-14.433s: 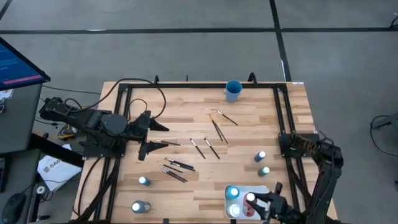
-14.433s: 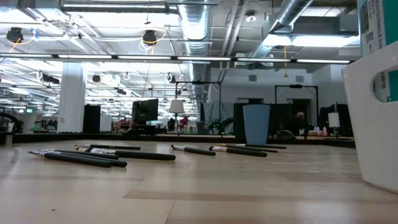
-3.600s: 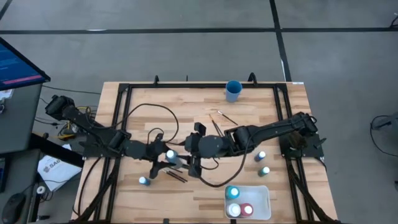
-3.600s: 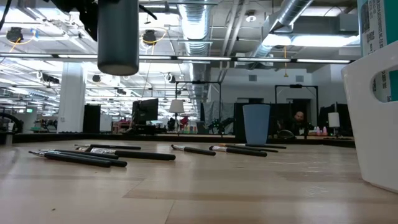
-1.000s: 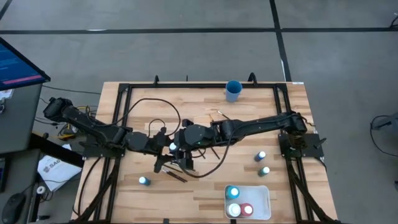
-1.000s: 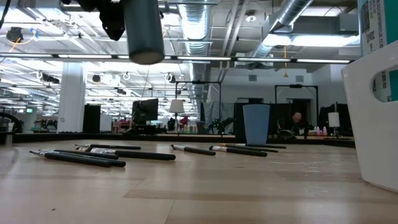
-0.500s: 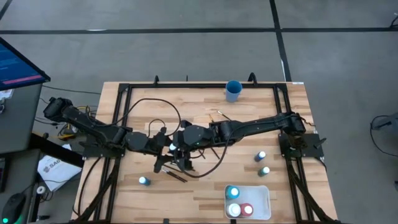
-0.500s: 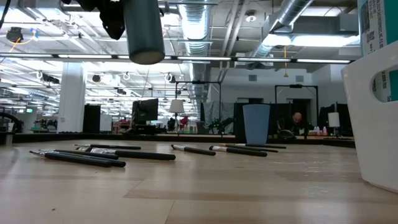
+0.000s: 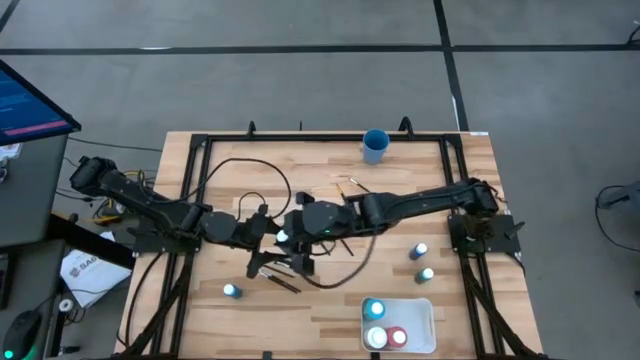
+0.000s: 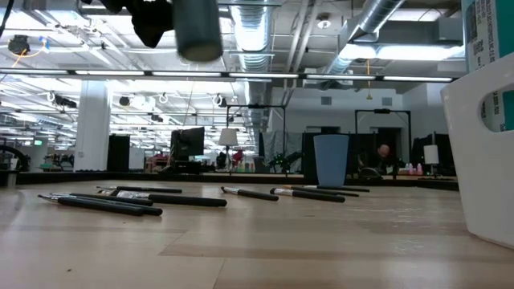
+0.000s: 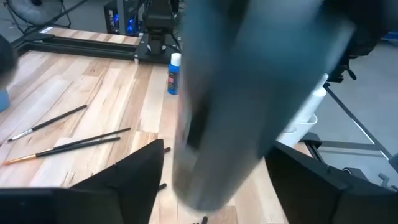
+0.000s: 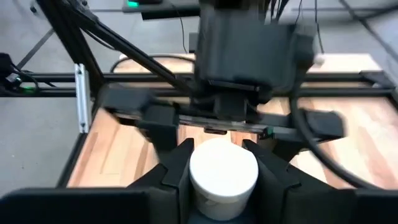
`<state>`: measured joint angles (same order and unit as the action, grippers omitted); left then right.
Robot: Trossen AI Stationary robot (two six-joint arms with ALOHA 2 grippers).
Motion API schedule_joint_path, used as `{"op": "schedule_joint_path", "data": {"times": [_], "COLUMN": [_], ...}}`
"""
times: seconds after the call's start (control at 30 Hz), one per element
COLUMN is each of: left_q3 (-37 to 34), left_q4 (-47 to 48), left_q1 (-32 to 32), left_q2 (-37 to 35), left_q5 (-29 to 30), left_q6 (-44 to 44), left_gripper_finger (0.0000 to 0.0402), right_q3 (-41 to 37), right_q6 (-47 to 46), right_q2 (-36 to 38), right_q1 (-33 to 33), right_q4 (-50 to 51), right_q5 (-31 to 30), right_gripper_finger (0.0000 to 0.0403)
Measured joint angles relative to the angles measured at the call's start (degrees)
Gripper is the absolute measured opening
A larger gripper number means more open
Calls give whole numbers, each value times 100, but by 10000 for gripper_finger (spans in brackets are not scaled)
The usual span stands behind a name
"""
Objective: Pick & Place Paint Supplies
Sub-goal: Put the large blue paint bottle into the white bin
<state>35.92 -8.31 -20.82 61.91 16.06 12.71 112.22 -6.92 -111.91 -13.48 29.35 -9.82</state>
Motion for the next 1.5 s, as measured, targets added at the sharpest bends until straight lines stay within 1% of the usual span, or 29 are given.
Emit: {"op": "schedule_joint_path", "data": {"times": [0.07, 0.2, 0.33, 0.47, 0.53, 0.6, 0.73, 0.8, 0.87, 0.93, 1.0, 1.17, 1.5], "left_q3": [0, 0, 0, 0, 0, 0, 0, 0, 0, 0, 0, -2, -4], "left_q4": [-4, -10, -39, -49, -69, -81, -110, -119, -121, -127, -138, -221, -288], "left_q1": [-8, -87, -183, -272, -293, -293, -293, -293, -293, -291, -291, -289, -289], "left_q2": [0, 0, 0, 0, 0, 0, 0, 2, 2, 2, 2, 4, 7], "left_q5": [3, 6, 6, 6, 6, 6, 8, 9, 10, 12, 13, 18, 19], "left_q6": [0, 25, 169, 168, 168, 170, 168, 168, 168, 168, 170, 170, 173], "left_gripper_finger": [285, 300, 305, 305, 303, 302, 301, 301, 301, 301, 301, 301, 301], "right_q3": [2, 2, 6, 7, 9, 9, 9, 9, -2, -88, -151, -486, -816], "right_q6": [-3, -207, -634, -1488, -2112, -2937, -4956, -6026, -6837, -7059, -7468, -8422, -9477], "right_q2": [204, 615, 1011, 1305, 1397, 1449, 1403, 1325, 1208, 1119, 1018, 770, 246], "right_q1": [-80, -339, -894, -1623, -2013, -2405, -3173, -3509, -3786, -4000, -4202, -4440, -4632], "right_q4": [99, 605, 1508, 2485, 2992, 3729, 5193, 5829, 6126, 5958, 6052, 6085, 6065], "right_q5": [-69, -188, -1030, -2020, -2570, -3117, -4045, -4345, -4442, -4540, -4628, -4710, -4762], "right_gripper_finger": [106, 107, 107, 107, 107, 107, 111, 112, 112, 112, 112, 112, 113]}}
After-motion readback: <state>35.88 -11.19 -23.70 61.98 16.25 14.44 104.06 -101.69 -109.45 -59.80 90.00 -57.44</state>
